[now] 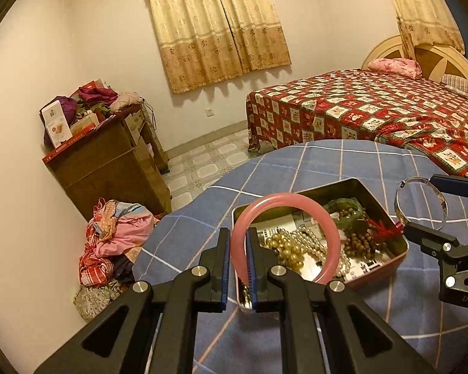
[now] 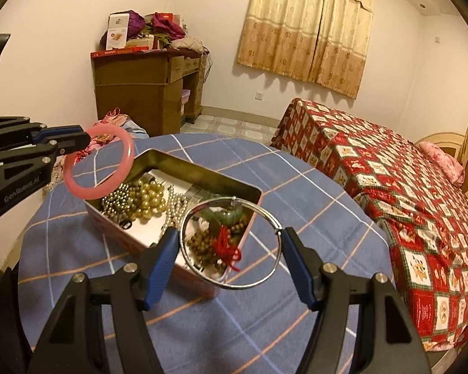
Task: Organize jewelry
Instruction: 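Carry the pink bangle with the left tool over the tin while the right tool carries the silver bangle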
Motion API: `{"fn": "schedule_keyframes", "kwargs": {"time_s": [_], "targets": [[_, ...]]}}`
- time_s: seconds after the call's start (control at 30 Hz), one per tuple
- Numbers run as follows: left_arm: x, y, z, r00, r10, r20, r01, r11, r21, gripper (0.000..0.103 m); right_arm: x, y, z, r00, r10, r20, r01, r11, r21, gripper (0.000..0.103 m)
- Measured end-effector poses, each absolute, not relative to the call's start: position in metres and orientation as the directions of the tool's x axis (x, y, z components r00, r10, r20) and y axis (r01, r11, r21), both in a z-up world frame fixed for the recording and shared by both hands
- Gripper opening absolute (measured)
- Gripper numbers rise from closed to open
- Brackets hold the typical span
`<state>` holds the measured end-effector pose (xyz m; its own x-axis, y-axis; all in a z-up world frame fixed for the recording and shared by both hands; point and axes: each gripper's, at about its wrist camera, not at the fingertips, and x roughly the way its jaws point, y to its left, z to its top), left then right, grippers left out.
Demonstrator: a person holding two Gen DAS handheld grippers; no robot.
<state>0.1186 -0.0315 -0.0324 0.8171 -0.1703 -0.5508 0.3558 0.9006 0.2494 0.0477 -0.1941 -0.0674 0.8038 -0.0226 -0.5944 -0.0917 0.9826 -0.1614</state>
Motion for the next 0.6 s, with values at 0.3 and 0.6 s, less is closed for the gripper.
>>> {"fn": "schedule_keyframes", "kwargs": {"time_s": [0.3, 0.6], "targets": [[0.141, -0.035, -0.04, 0.816, -0.148, -0.558, 0.331, 0.912, 0.243, 0.009, 0.069, -0.195, -0.068, 0.805, -0.039, -0.592, -0.079, 0.982, -0.173, 0.069], [0.157, -0.039, -0.048, 0.807, -0.136, -0.575, 0.324, 0.916, 0.237, 0.009, 0.087, -0.194, -0.068, 0.804, -0.053, -0.592, -0.069, 0.981, -0.182, 0.069]]}}
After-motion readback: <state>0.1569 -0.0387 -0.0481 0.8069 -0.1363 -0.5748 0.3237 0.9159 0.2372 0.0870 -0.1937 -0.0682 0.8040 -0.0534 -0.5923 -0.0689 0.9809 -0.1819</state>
